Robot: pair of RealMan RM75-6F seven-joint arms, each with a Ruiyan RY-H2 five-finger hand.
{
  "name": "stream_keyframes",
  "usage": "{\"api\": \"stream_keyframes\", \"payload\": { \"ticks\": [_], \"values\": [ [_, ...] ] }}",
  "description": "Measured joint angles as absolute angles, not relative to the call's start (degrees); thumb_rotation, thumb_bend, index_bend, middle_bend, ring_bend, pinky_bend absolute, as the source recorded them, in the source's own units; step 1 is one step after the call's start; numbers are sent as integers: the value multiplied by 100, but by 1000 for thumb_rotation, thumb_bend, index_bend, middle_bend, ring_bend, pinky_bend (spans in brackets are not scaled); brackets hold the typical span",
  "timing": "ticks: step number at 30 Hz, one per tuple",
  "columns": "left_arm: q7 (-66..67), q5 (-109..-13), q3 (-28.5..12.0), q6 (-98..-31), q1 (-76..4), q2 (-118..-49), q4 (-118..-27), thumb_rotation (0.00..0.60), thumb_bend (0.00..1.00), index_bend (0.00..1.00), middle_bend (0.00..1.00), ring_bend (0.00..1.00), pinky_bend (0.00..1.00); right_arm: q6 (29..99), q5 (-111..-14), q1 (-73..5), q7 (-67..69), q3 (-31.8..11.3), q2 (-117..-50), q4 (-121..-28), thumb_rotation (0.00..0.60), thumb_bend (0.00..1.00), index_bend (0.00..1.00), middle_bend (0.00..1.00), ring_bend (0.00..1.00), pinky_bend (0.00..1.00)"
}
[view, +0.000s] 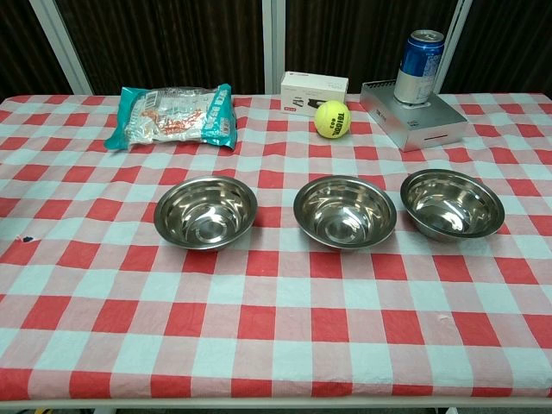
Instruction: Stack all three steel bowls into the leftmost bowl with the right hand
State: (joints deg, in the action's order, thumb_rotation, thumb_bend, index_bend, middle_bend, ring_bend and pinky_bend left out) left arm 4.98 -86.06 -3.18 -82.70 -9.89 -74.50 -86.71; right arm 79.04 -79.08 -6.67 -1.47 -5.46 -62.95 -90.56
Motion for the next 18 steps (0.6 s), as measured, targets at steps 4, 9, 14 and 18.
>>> {"api": "stream_keyframes", "payload": {
  "ticks": [4, 9, 14, 18],
  "values": [
    [479, -8603, -316, -8267, -993, -7479, -8647, 600, 60, 189, 192, 147, 258, 7903, -7920, -666, -147, -541, -6279, -9057, 600, 65, 0, 73, 0, 0],
    [479, -8613, -301, -8256, -999, -7492, -8628, 600, 60, 189, 192, 147, 258, 7885, -7960, -689, -181, -534, -6263, -9115, 600, 65, 0, 73, 0, 0],
    [457, -8598, -343, -8249, -1031, -7459, -8625, 600, 60, 189, 192, 147, 258, 7881, -8071, -742, -308, -516, -6331, -9153, 600, 73, 0, 85, 0, 0],
    [446, -8638, -320, -8277, -1022, -7470, -8608, 600, 60, 189, 192, 147, 258, 7863, -8216, -807, -506, -469, -6454, -9156, 600, 80, 0, 102, 0, 0]
  ]
}}
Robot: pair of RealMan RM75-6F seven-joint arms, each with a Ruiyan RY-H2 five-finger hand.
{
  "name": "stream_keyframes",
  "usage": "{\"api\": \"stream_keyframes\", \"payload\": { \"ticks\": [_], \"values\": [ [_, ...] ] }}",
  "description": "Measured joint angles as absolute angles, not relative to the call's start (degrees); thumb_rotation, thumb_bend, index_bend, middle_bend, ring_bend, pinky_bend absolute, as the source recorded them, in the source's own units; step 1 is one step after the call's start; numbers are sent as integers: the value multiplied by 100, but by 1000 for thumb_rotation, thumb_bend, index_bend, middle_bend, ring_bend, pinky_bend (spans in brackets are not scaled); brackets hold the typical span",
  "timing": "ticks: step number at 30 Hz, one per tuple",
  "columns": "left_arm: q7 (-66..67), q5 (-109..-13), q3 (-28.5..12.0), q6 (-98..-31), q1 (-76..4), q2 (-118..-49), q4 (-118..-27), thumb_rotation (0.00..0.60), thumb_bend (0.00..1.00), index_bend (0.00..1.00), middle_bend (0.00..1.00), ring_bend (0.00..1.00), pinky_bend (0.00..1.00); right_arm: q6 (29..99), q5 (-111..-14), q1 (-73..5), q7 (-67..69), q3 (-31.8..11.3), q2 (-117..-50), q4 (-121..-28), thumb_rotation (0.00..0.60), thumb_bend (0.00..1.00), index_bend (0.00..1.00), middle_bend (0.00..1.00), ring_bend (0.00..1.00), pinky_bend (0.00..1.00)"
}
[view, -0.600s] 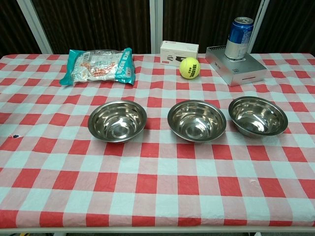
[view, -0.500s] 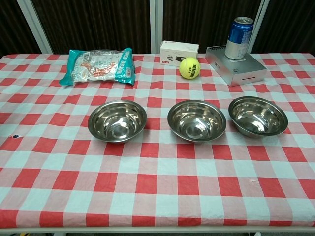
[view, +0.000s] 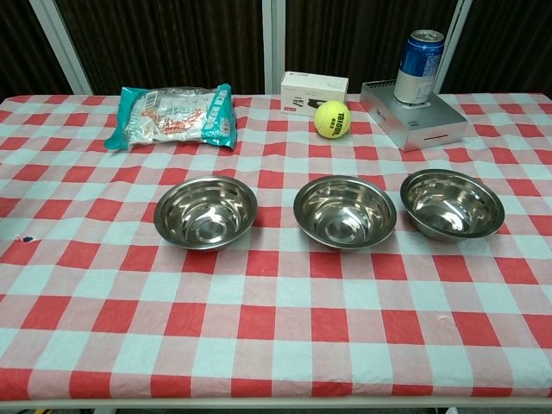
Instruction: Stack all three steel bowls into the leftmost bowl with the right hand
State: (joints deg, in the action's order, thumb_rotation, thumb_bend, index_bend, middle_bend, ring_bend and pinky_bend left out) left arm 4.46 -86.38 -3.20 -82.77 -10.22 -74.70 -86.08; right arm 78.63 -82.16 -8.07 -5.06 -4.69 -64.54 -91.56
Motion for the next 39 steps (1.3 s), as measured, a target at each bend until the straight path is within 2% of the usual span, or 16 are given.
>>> {"api": "stream_keyframes", "payload": {
  "ticks": [4, 9, 13, 19, 22, 27, 39],
  "values": [
    [386, -8678, -292, -8311, -1007, -7511, -8546, 600, 60, 189, 192, 147, 258, 7858, -8365, -927, -671, -477, -6677, -9050, 600, 105, 42, 155, 26, 26],
    [336, -8759, -284, -8441, -977, -7495, -8546, 600, 60, 189, 192, 147, 258, 7616, -8583, -1276, -1067, -495, -7069, -8703, 600, 142, 186, 241, 174, 262],
    [286, -8771, -319, -8559, -938, -7404, -8574, 600, 60, 189, 192, 147, 258, 7288, -8642, -1599, -1358, -525, -7351, -8471, 600, 146, 243, 270, 230, 328],
    [184, -8661, -363, -8633, -852, -7251, -8579, 600, 60, 189, 192, 147, 258, 6599, -8541, -1931, -1806, -474, -7567, -8425, 600, 146, 250, 275, 233, 327],
    [118, -8624, -346, -8606, -827, -7243, -8533, 600, 61, 189, 192, 147, 258, 6369, -8497, -2076, -2010, -400, -7684, -8452, 600, 146, 255, 281, 213, 286],
    [25, -8605, -336, -8586, -810, -7269, -8423, 600, 60, 189, 192, 147, 258, 6245, -8481, -2189, -2118, -304, -7875, -8443, 600, 147, 277, 300, 185, 207],
    [-78, -8526, -332, -8536, -772, -7326, -8183, 600, 78, 189, 192, 147, 258, 6074, -8404, -2380, -2126, -254, -8253, -8098, 600, 154, 316, 326, 181, 172]
  ]
}}
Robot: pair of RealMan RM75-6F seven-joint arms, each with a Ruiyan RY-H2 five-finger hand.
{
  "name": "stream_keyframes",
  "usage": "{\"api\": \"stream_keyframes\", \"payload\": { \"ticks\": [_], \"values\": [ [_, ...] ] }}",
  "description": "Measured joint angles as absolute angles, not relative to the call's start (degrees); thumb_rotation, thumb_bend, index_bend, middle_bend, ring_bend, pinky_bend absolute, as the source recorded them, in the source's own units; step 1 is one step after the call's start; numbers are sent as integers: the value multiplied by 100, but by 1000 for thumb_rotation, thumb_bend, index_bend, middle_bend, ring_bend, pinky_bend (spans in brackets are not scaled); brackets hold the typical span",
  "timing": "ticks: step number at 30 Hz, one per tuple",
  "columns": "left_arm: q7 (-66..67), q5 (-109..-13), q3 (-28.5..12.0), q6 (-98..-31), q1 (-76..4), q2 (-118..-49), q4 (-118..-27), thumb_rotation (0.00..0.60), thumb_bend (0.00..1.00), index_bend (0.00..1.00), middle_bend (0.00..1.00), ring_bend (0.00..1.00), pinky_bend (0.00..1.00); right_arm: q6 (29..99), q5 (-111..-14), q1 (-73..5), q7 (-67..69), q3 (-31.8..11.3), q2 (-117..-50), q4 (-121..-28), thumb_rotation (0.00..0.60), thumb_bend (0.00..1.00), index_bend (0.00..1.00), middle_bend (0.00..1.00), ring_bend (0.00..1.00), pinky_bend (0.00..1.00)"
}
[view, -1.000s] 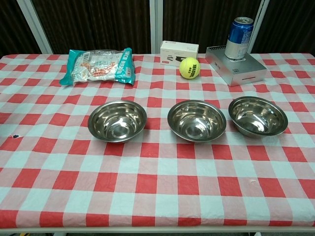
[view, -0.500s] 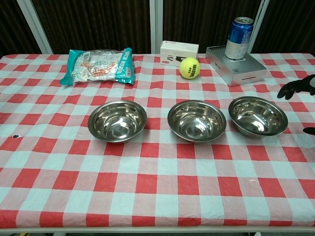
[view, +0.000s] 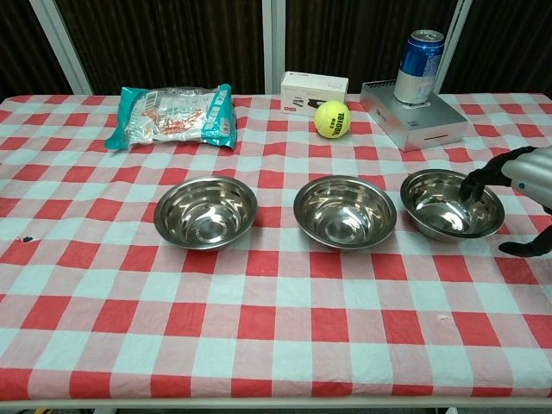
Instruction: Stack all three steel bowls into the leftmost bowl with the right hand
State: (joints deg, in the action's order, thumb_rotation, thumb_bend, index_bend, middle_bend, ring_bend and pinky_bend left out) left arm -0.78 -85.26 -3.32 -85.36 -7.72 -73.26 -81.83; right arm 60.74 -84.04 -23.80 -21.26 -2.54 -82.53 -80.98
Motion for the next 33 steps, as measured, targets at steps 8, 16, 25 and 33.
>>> {"api": "stream_keyframes", "payload": {
  "ticks": [8, 16, 25, 33],
  "values": [
    [-154, -8518, -327, -8506, -763, -7351, -8093, 600, 78, 189, 192, 147, 258, 5915, -8374, -2559, -2089, -262, -8460, -7865, 600, 164, 336, 341, 182, 168],
    [-173, -8498, -337, -8483, -761, -7342, -8060, 600, 78, 189, 192, 147, 258, 5705, -8234, -2739, -2160, -287, -8637, -7617, 600, 180, 380, 375, 190, 167],
    [-207, -8491, -358, -8494, -760, -7404, -7954, 600, 78, 189, 192, 147, 258, 5670, -8187, -2888, -2138, -338, -8908, -7257, 600, 233, 486, 454, 247, 164],
    [-281, -8452, -360, -8436, -759, -7381, -7932, 600, 79, 189, 192, 148, 258, 5632, -8108, -2966, -2155, -335, -9044, -7054, 600, 323, 585, 517, 297, 172]
  ]
}}
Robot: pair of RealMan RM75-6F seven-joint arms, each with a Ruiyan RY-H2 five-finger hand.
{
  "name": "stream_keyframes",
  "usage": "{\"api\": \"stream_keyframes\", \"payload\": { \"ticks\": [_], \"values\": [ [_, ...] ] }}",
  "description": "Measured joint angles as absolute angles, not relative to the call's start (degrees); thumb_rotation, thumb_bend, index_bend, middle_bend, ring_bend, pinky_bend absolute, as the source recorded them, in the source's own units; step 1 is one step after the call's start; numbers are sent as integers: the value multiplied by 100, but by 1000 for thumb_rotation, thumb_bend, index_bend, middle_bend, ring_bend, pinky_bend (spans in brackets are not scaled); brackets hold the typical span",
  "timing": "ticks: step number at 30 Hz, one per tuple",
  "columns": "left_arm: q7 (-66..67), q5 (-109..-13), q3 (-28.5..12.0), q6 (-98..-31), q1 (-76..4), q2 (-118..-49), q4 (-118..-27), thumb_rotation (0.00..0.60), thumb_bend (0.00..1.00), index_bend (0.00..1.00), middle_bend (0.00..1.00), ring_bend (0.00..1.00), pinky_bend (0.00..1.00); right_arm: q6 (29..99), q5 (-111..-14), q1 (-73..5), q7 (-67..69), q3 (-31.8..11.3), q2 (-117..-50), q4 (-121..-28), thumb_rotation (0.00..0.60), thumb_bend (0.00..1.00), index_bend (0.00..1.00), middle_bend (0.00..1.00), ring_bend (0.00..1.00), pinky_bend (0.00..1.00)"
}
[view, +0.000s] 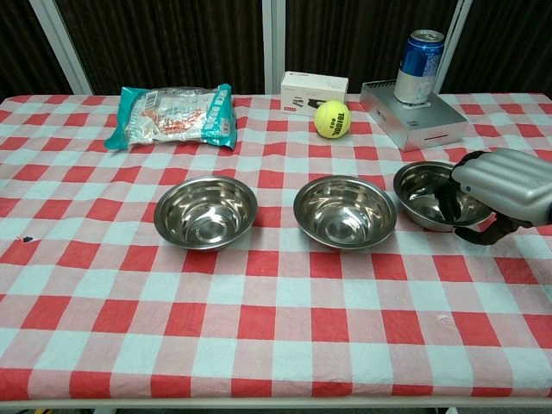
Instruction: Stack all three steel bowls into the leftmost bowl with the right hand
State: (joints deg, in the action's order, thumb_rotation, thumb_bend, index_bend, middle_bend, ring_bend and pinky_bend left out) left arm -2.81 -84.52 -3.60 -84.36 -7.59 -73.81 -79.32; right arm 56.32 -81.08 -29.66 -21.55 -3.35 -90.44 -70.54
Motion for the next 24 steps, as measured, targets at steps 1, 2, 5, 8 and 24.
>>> {"api": "stream_keyframes", "payload": {
  "ticks": [1, 2, 5, 8, 24],
  "values": [
    [-291, -8448, -360, -8427, -760, -7380, -7928, 600, 79, 189, 192, 148, 258, 5647, -8098, -2964, -2163, -337, -9053, -7048, 600, 329, 596, 524, 303, 175],
    [-297, -8448, -359, -8419, -762, -7381, -7922, 600, 79, 189, 192, 147, 258, 5663, -8083, -2962, -2182, -339, -9061, -7041, 600, 335, 608, 533, 310, 178],
    [-316, -8454, -353, -8400, -771, -7387, -7913, 600, 78, 189, 192, 147, 258, 5685, -8042, -2956, -2235, -338, -9068, -7031, 600, 354, 627, 545, 315, 181],
    [-330, -8449, -361, -8394, -775, -7392, -7904, 600, 78, 189, 192, 147, 258, 5735, -8019, -2947, -2273, -342, -9072, -7031, 600, 364, 638, 553, 315, 169],
    [-375, -8431, -361, -8381, -765, -7412, -7856, 600, 78, 189, 192, 147, 258, 6162, -8082, -3044, -2378, -612, -8778, -7510, 600, 383, 655, 570, 315, 150]
  ]
}}
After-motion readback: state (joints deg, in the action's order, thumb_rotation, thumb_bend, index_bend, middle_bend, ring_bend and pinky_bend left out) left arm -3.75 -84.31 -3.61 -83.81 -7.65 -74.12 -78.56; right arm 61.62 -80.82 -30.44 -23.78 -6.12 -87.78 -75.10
